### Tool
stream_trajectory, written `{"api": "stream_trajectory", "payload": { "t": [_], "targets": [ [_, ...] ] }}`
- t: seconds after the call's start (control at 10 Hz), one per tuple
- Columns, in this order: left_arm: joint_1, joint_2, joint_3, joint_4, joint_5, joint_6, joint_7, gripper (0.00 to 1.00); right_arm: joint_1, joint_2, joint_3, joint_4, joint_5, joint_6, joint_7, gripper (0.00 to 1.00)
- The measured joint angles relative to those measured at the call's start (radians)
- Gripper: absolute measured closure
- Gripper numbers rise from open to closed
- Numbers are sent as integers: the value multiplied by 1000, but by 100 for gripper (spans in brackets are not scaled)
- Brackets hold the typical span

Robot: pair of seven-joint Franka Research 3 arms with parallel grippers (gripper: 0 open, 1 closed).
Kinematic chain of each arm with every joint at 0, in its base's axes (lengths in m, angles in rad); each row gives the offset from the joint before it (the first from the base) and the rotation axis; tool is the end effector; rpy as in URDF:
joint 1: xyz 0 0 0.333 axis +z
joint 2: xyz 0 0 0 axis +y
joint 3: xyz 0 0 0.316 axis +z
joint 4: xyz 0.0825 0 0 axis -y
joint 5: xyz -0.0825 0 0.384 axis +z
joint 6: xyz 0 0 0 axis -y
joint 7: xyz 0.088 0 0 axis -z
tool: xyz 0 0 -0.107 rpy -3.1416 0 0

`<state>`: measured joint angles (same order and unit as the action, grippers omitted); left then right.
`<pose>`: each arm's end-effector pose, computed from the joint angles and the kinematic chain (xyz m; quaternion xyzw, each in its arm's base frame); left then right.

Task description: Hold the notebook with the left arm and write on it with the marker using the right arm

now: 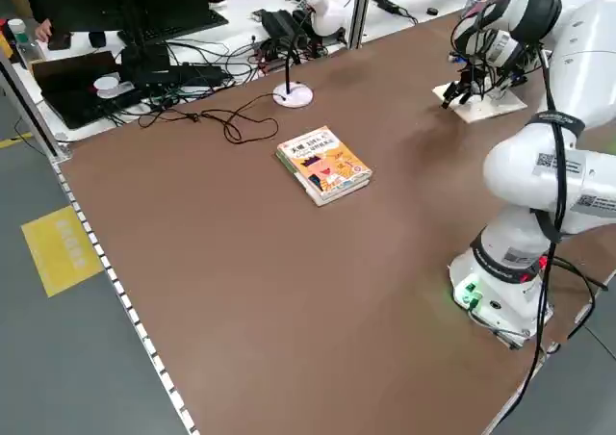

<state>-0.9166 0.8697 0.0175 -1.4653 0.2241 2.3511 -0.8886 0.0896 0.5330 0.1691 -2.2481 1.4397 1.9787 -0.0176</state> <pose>0.4482 -0.5622 0.1624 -0.9925 0.0864 -0.0725 0.0483 0.4492 0.1911 0.1240 -0.7260 0.3741 0.3625 0.4490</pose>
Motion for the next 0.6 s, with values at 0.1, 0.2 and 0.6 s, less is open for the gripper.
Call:
{"api": "stream_trajectory", "payload": {
  "t": [0.1,0.2,0.6],
  "targets": [
    [0,0,0,0,0,0,0,0,0,0,-1,4,0,3,-4,83],
    [0,0,0,0,0,0,0,0,-1,1,-4,8,0,5,-7,83],
    [0,0,0,0,0,0,0,0,-4,2,-16,18,0,9,-11,83]
  ]
}}
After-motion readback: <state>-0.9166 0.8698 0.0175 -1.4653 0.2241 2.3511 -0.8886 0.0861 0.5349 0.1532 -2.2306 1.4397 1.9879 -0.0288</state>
